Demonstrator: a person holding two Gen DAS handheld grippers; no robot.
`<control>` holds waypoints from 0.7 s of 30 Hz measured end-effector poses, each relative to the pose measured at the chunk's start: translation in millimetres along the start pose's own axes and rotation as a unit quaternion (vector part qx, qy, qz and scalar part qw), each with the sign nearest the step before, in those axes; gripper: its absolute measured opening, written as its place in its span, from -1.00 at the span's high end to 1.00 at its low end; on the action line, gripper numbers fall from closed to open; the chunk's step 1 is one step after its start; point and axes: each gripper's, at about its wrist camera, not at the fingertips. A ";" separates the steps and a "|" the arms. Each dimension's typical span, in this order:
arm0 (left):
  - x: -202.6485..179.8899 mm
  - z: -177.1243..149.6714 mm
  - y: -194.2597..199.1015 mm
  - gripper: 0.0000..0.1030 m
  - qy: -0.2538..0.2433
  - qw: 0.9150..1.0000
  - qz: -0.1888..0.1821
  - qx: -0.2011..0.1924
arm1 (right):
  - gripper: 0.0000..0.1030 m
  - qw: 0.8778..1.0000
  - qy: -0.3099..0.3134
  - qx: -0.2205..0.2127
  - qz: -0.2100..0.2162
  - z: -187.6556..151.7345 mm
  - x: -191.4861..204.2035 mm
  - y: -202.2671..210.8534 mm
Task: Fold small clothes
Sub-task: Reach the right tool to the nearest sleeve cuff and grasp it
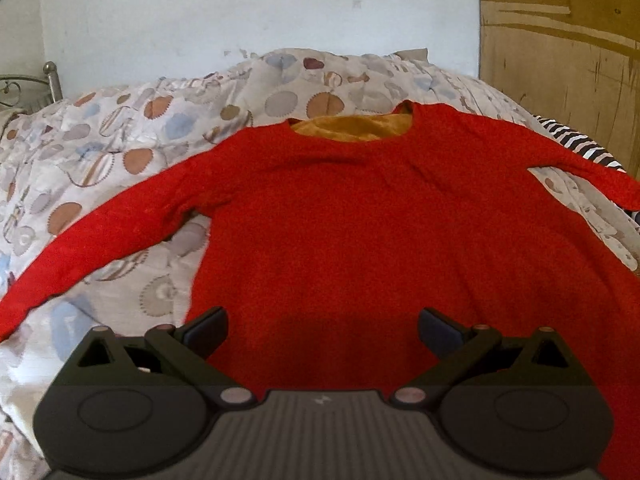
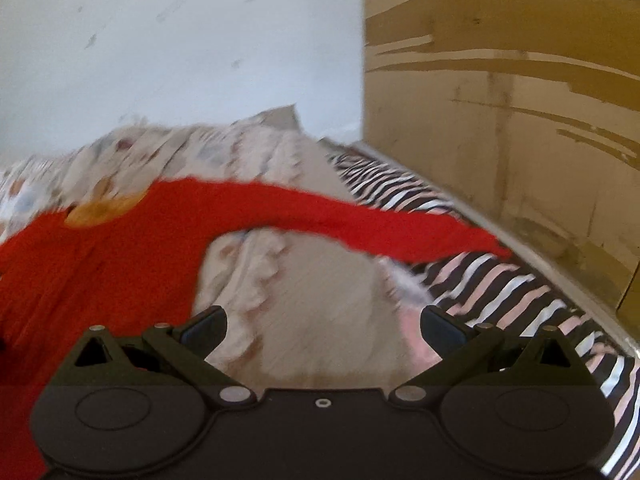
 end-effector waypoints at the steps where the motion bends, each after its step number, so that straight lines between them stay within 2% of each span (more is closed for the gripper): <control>1: -1.2 -1.0 -4.2 -0.99 0.000 1.000 -0.001 0.002 | -0.99 1.000 -0.007 -0.006 -0.003 3.3 -6.5 -4.1; 5: -0.5 -5.6 -13.6 -0.99 0.015 1.000 -0.006 0.002 | -0.99 0.998 -0.046 -0.036 -0.013 8.9 -30.4 -20.8; 7: 1.5 -9.6 -15.5 -0.99 0.028 1.000 -0.006 -0.007 | -0.99 0.995 -0.070 -0.065 0.004 4.8 -41.5 -27.2; 10: 1.8 -19.4 -16.2 -0.99 0.034 0.999 -0.001 -0.029 | -0.99 0.997 -0.068 -0.015 0.038 7.9 -55.6 -51.4; 12: 0.1 -26.3 -16.9 -0.99 0.027 0.999 0.004 -0.043 | -0.99 0.995 -0.090 0.008 0.042 10.8 -66.1 -65.6; 18: -6.7 -36.9 -17.8 -0.99 0.016 0.997 0.017 -0.072 | -0.99 0.988 -0.148 0.036 0.009 29.6 -91.8 -111.3; 21: -7.0 -38.6 -18.4 -0.99 0.017 0.997 0.015 -0.075 | -0.98 0.974 -0.215 0.061 -0.030 39.9 -113.7 -146.2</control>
Point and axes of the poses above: each gripper's, at about its wrist camera, not at the fingertips, and y roughly against the way its jaws point, x to its left, z to its top, and after that the axes turned 8 degrees about -z, right-handed
